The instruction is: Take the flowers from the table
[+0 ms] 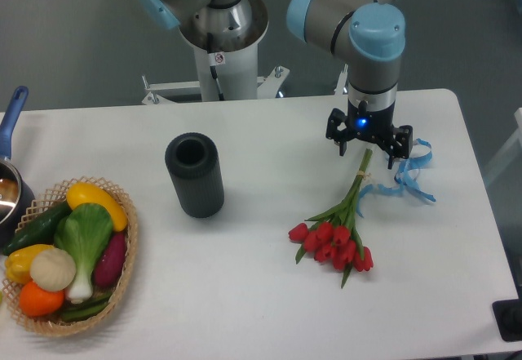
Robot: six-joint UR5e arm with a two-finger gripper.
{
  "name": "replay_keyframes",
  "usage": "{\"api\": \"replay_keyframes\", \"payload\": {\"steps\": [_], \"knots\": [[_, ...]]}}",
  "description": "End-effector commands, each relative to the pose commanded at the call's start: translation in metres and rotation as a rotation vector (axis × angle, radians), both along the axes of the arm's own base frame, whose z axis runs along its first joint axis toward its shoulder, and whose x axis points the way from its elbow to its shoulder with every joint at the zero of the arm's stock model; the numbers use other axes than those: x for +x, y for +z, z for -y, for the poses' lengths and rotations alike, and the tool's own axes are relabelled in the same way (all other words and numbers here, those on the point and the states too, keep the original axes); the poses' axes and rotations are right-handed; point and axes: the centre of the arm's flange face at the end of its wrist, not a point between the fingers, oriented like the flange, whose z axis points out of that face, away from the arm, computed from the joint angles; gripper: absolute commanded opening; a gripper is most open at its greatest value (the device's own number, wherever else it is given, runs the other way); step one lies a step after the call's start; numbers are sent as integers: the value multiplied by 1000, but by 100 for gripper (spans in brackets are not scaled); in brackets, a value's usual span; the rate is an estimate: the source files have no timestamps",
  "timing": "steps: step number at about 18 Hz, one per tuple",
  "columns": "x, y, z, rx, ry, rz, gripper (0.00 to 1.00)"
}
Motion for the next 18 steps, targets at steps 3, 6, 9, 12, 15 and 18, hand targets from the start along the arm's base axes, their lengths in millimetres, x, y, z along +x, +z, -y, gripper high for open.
{"api": "replay_keyframes", "payload": {"steps": [3, 6, 9, 12, 15, 18], "knots": [[0, 0, 0, 1, 1, -1, 100], [0, 0, 0, 2, 1, -1, 100], [-2, -6, -4, 8, -1, -10, 100], [-3, -34, -6, 10, 15, -11, 100], [-6, -59, -10, -6, 2, 29, 100], [-6, -84, -22, -22, -16, 67, 100]]}}
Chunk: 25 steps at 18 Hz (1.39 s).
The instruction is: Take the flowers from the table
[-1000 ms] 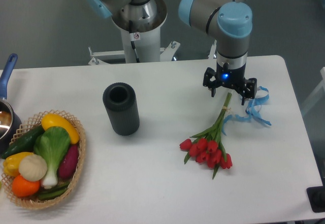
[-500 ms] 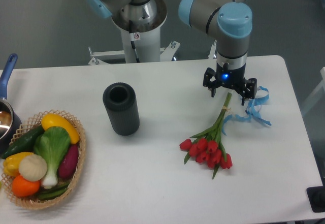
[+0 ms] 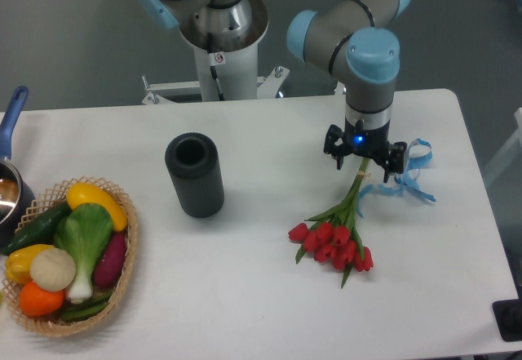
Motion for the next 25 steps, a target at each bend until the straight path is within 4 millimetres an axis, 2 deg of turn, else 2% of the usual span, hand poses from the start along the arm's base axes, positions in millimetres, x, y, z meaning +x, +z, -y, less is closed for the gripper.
{"api": "replay_keyframes", "payload": {"steps": [2, 9, 10, 11, 12, 13, 14, 15, 16, 19, 21, 25], "knots": [[2, -25, -7, -19, -11, 39, 100], [3, -39, -8, -32, -20, 63, 100], [1, -37, -9, -30, -21, 57, 88], [1, -37, -9, -29, -21, 58, 71], [1, -37, -9, -29, -23, 59, 60], [1, -38, -9, -29, -21, 59, 44], [1, -38, -9, -30, -23, 61, 21], [2, -38, -8, -30, -21, 62, 7], [2, -39, -7, -32, -18, 63, 0], [4, -37, -4, -63, -15, 49, 1], [2, -28, -1, -93, -7, 17, 1], [1, 12, 3, -82, 1, -48, 0]]}}
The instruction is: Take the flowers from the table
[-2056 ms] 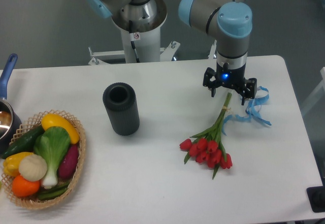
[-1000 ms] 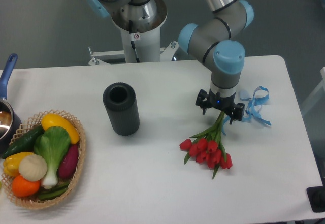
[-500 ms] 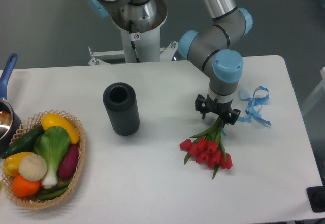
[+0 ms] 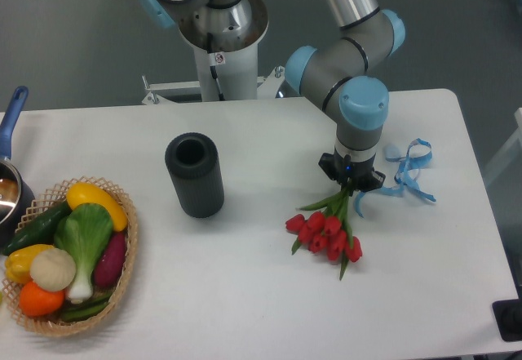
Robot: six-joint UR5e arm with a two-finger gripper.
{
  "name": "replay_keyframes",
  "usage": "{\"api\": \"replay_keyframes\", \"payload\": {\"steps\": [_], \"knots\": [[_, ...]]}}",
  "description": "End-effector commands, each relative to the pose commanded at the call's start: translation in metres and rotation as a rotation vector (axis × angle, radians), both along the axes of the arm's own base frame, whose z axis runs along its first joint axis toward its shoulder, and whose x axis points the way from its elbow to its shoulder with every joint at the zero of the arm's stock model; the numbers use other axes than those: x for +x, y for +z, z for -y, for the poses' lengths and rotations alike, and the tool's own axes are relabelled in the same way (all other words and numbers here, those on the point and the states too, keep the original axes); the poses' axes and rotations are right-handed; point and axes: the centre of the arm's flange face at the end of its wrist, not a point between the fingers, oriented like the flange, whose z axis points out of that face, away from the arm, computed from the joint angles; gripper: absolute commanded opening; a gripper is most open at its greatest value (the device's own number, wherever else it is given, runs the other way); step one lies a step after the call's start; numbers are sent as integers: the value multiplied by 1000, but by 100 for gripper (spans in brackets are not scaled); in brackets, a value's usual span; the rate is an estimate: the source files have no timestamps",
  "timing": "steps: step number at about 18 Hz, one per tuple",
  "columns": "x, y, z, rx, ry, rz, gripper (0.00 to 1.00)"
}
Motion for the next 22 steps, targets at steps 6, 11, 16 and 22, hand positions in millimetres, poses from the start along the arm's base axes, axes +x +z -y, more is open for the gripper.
{"api": "replay_keyframes", "payload": {"steps": [6, 11, 16, 22], "knots": [[-7, 32, 11, 26, 38, -33, 0], [-15, 76, 9, 52, 41, -12, 0], [-20, 106, 9, 55, 47, 18, 0], [-22, 113, 7, 50, 44, 21, 0]]}}
